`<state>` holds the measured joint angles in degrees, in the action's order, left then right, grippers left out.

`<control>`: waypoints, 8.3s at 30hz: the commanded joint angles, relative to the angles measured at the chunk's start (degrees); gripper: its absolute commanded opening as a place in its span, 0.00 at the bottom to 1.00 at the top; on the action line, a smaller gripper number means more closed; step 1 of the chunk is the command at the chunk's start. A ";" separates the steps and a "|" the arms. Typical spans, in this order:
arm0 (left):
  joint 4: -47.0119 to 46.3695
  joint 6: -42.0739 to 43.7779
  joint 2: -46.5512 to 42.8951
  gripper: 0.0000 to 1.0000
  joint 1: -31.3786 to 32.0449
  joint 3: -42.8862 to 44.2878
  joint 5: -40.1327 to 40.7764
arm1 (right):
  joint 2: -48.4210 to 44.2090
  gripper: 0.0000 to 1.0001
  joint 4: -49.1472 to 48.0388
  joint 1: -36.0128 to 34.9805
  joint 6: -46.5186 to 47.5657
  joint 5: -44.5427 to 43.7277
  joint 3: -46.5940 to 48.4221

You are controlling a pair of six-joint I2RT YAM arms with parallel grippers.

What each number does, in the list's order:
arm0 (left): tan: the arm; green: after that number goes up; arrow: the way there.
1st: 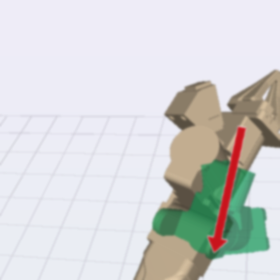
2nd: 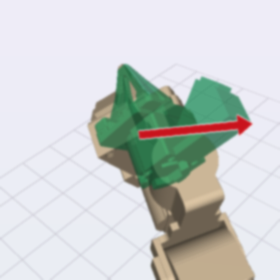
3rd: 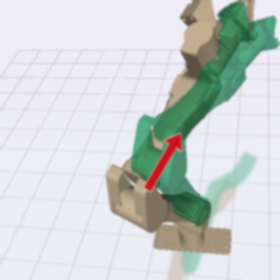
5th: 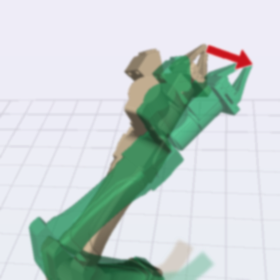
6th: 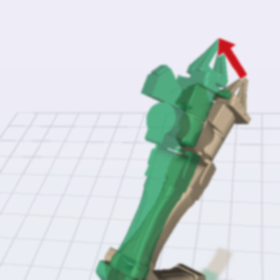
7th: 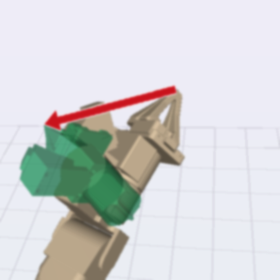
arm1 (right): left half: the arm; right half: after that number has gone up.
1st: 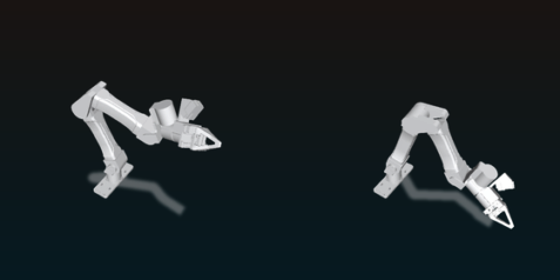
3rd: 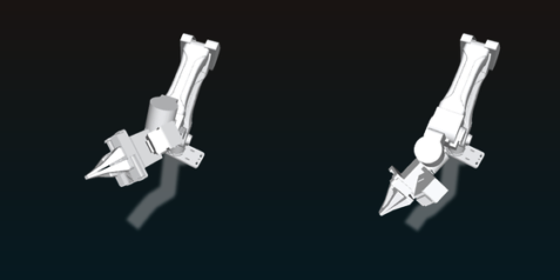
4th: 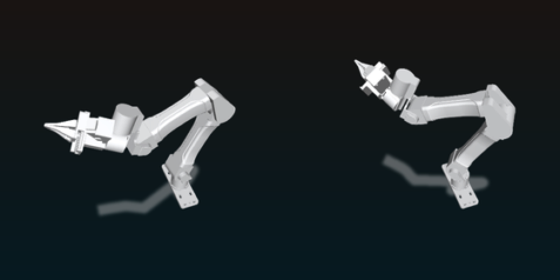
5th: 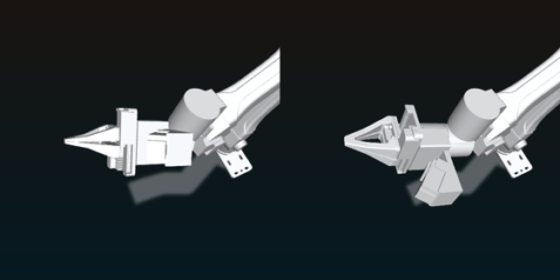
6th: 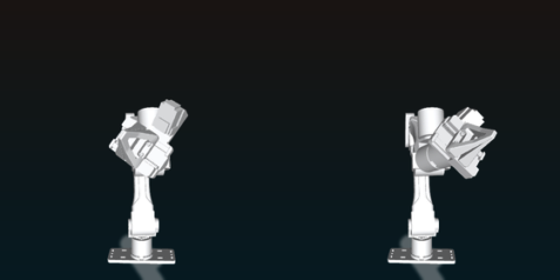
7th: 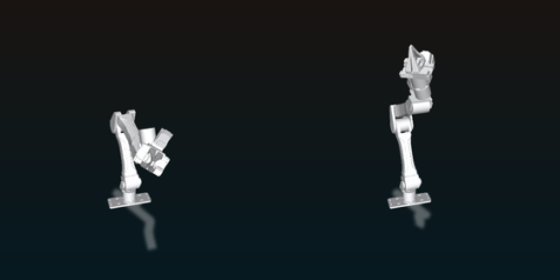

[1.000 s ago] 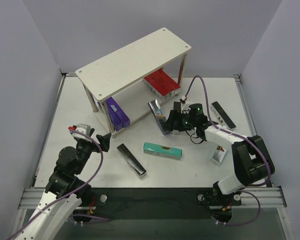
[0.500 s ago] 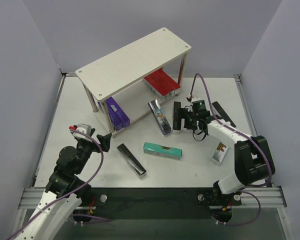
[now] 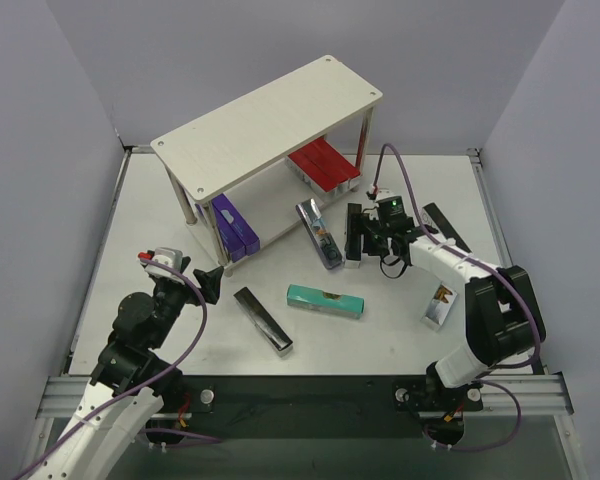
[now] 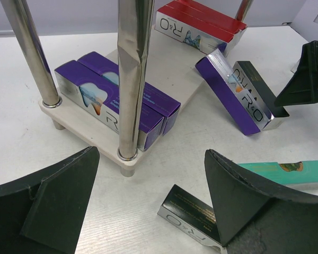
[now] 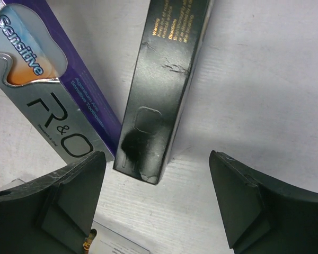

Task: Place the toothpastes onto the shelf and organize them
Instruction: Move the toothpaste to the center of the board, then adjust the toothpaste on the shelf.

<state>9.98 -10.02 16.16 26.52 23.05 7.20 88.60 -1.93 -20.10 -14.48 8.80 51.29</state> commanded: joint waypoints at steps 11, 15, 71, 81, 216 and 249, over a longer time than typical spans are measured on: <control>-2.24 0.35 -0.69 0.92 -0.16 0.24 -0.08 | 5.53 0.81 4.48 0.06 -0.99 -8.62 5.49; -2.33 0.35 -0.52 0.92 -0.16 0.15 0.00 | 5.36 0.81 5.62 1.11 0.33 -10.64 5.84; -3.30 0.79 0.62 0.92 -0.24 -0.11 -0.61 | 2.90 0.38 -13.10 -13.82 16.30 -1.84 -1.72; -3.21 0.97 0.19 0.92 -0.33 -0.11 0.01 | 5.96 0.34 -6.59 -21.38 28.52 -34.26 10.05; 18.67 6.16 7.22 0.92 -0.60 22.57 0.97 | 31.11 0.41 -28.65 -16.55 10.35 44.64 32.21; 19.38 3.69 4.40 0.92 -0.60 20.90 0.45 | 30.50 0.41 -58.09 -16.82 -22.07 24.36 20.26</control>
<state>30.15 -5.52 21.23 26.15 43.22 7.68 120.99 -50.65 -36.82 -27.20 41.36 74.32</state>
